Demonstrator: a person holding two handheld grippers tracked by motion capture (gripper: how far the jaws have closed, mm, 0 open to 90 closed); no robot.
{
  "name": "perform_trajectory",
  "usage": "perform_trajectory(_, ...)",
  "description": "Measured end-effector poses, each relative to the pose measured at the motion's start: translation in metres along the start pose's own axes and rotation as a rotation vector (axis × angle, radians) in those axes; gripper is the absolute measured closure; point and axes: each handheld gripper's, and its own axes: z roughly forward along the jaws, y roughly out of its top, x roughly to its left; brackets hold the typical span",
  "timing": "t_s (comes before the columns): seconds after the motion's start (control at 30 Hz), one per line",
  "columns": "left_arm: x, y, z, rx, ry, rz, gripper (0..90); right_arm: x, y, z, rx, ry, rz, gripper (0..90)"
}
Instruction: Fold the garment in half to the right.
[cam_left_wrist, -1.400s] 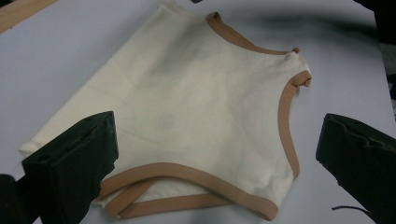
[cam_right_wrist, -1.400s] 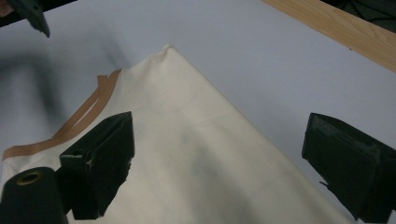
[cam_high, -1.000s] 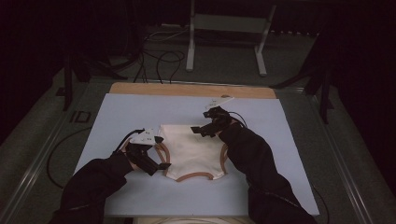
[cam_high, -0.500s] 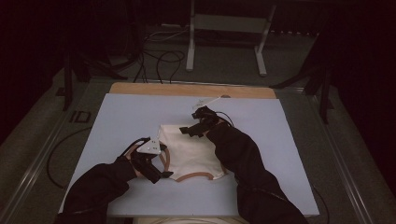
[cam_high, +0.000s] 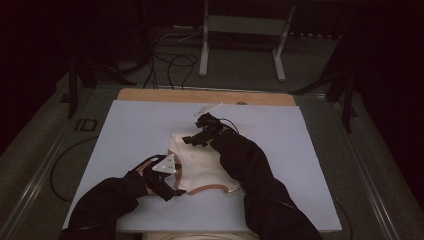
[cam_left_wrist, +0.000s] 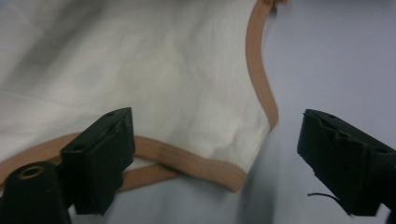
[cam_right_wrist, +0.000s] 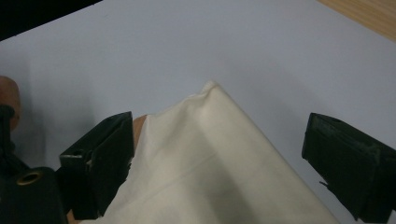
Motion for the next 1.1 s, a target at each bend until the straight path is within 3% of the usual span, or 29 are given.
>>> perform_trajectory(0.17, -0.001, -0.001, 0.01, 0.06, -0.013, 0.032, 18.2, 0.003, 0.002, 0.008, 0.009, 0.013, -0.003, 9.3)
perform_trajectory(0.53, 0.002, 0.0, 0.016, 0.056, 0.015, 0.059, 28.9, 0.004, 0.006, 0.018, 0.017, 0.024, -0.009, 9.3)
perform_trajectory(0.6, 0.002, 0.001, 0.016, 0.052, 0.035, 0.068, 38.8, 0.005, 0.007, 0.02, 0.018, 0.027, -0.004, 9.3)
perform_trajectory(0.73, 0.005, 0.0, 0.016, 0.032, 0.064, 0.062, 46.4, 0.008, 0.01, 0.026, 0.024, 0.032, -0.014, 9.3)
perform_trajectory(0.93, 0.009, 0.0, 0.017, 0.03, 0.062, 0.047, 57.4, 0.008, 0.01, 0.03, 0.03, 0.035, -0.015, 9.3)
perform_trajectory(1.1, 0.01, 0.004, 0.019, 0.033, 0.086, 0.032, 74.7, 0.008, 0.011, 0.032, 0.031, 0.037, -0.01, 9.3)
